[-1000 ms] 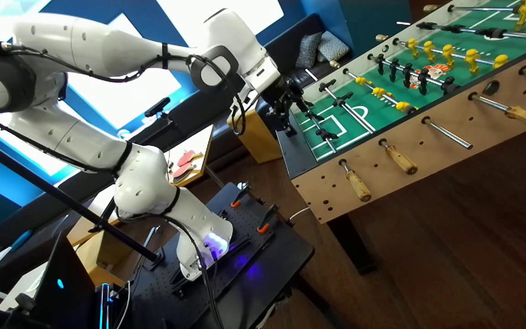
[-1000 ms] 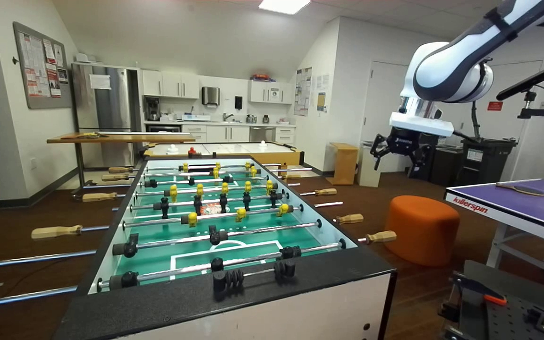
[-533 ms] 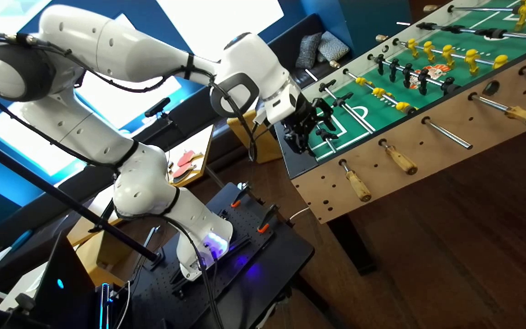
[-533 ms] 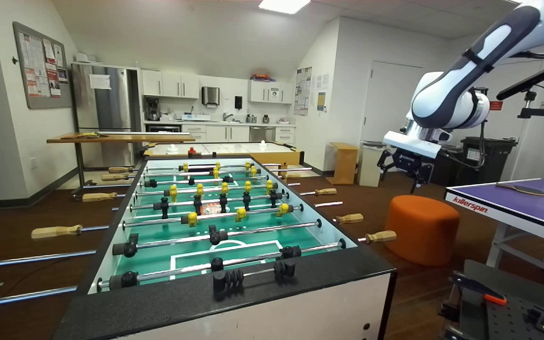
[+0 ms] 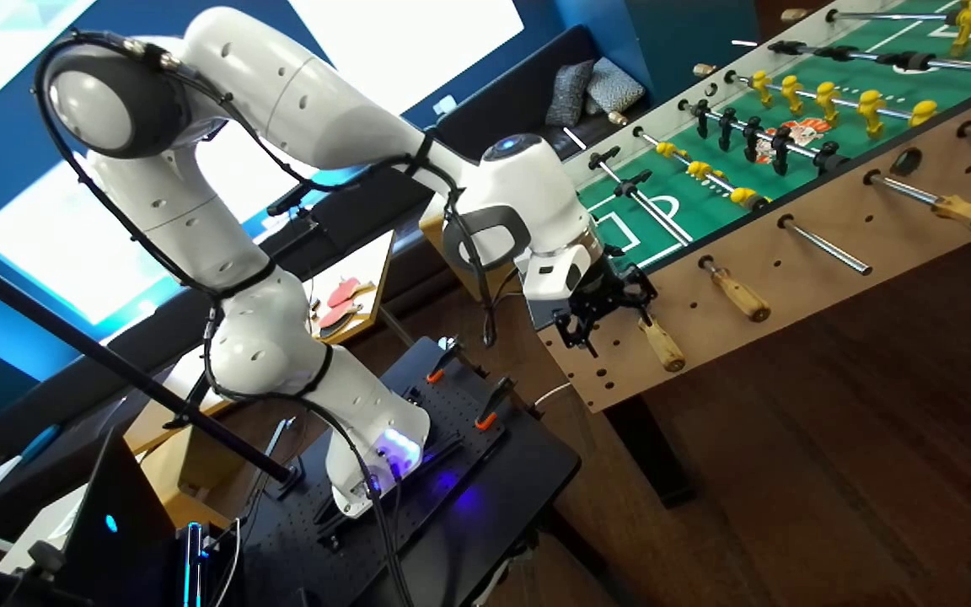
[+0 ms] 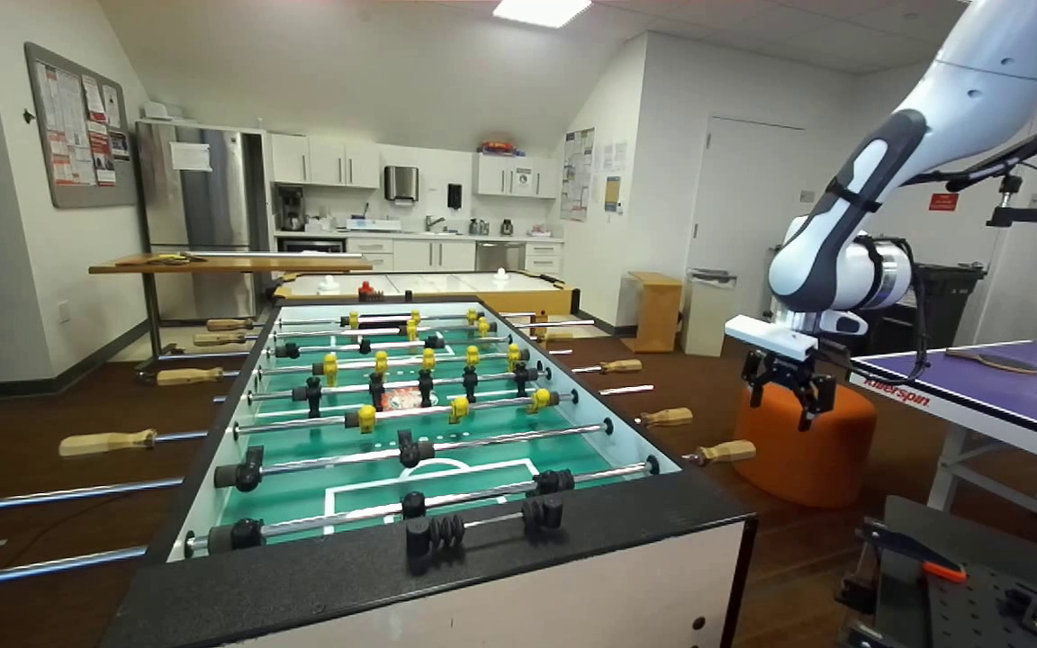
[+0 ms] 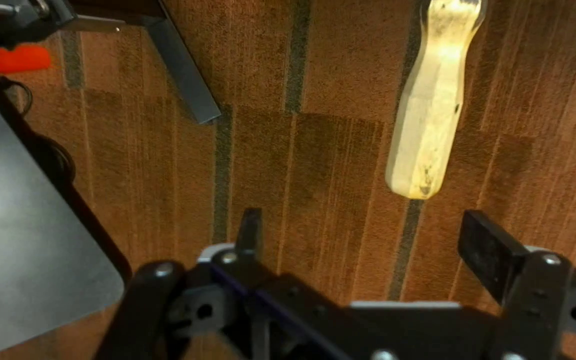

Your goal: Pull out the first wooden handle

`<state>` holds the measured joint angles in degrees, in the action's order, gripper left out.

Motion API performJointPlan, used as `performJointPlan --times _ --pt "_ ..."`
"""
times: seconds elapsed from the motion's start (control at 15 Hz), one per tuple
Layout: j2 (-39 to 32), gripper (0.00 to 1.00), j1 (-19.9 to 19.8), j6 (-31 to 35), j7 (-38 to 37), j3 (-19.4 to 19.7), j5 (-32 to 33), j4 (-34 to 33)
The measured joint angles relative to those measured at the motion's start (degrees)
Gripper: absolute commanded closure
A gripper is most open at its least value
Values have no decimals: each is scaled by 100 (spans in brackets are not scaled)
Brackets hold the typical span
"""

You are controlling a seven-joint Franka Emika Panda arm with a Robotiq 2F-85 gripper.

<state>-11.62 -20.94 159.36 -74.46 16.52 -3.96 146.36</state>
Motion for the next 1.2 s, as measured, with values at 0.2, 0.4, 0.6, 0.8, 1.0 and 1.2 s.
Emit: performJointPlan --times 0.2,0.4,0.6,0.8,1.0,1.2 --pt "-406 0 152 0 57 -1 -598 -218" --pt "-434 0 225 0 60 86 -598 -221" --pt "-450 0 284 9 60 174 -601 -221" --pt "-573 0 466 227 55 278 -606 -230" --pt "-802 0 579 427 58 255 -726 -327" --pt "-1078 0 586 515 108 119 -1079 -517"
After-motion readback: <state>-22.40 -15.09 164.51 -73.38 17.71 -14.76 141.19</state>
